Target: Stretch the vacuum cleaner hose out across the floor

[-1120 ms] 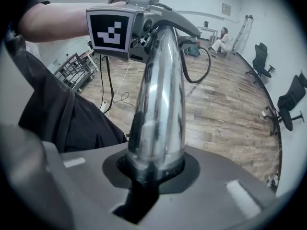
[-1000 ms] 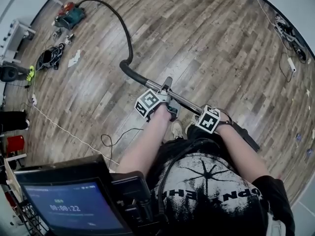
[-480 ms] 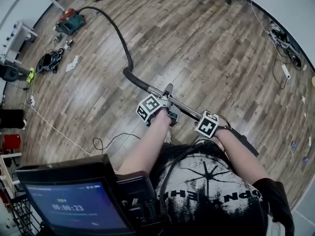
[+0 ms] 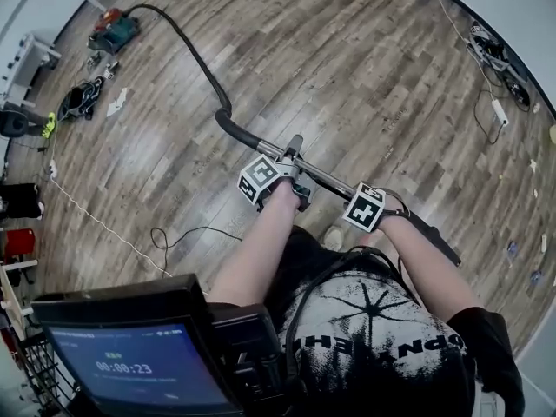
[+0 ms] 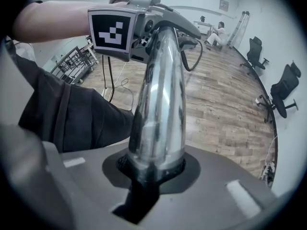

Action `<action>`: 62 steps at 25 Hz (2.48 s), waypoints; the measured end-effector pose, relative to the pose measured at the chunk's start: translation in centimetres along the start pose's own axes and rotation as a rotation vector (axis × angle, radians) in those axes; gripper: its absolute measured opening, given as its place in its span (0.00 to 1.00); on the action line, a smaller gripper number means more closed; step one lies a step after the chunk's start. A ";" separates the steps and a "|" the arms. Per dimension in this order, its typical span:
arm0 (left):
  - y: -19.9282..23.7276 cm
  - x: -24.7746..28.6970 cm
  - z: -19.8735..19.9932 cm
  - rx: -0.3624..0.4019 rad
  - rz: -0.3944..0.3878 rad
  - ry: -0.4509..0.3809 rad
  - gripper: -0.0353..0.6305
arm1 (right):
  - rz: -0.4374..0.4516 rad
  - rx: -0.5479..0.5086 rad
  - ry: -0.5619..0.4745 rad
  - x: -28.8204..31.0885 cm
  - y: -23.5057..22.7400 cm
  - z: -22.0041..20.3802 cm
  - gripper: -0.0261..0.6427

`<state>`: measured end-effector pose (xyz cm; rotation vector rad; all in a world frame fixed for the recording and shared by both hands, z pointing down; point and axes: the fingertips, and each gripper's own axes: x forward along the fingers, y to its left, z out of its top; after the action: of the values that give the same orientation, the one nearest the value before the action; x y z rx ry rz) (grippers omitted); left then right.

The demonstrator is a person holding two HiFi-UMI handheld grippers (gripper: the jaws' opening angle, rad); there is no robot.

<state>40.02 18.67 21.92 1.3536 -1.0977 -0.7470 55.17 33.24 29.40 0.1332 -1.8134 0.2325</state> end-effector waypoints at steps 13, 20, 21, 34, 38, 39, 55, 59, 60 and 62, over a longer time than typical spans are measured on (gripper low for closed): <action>0.8 3.8 -4.0 0.025 0.041 0.098 0.12 | -0.047 0.104 0.018 0.9 -1.7 -3.6 0.16; 1.4 7.6 -5.9 0.031 0.042 0.164 0.12 | -0.119 0.156 0.021 1.4 -4.4 -5.3 0.16; 1.4 8.2 -6.2 0.035 0.041 0.173 0.12 | -0.124 0.170 0.014 1.4 -4.8 -5.5 0.16; 3.0 12.2 -14.1 0.121 0.115 0.466 0.40 | -0.087 0.183 0.049 2.0 -9.4 -11.8 0.14; 3.6 10.6 -16.8 0.136 0.139 0.521 0.38 | -0.066 0.246 0.058 2.6 -11.6 -14.0 0.15; 3.6 10.4 -17.6 0.160 0.132 0.541 0.35 | -0.071 0.259 0.062 2.9 -12.4 -14.7 0.15; 6.2 14.6 -20.5 0.503 -0.056 0.918 0.05 | -0.102 0.276 0.162 11.5 -15.3 -21.2 0.14; 7.8 16.4 -20.8 0.563 -0.069 0.971 0.05 | -0.112 0.281 0.155 13.6 -16.4 -23.1 0.14; 8.2 17.0 -21.0 0.549 -0.076 0.963 0.05 | -0.118 0.276 0.151 14.2 -16.9 -23.8 0.14; 9.3 18.3 -21.9 0.541 -0.101 0.950 0.05 | -0.134 0.259 0.155 15.6 -17.9 -25.7 0.14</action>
<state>65.02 11.27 36.80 1.9255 -0.4557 0.1940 79.32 22.24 52.20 0.4072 -1.6073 0.3714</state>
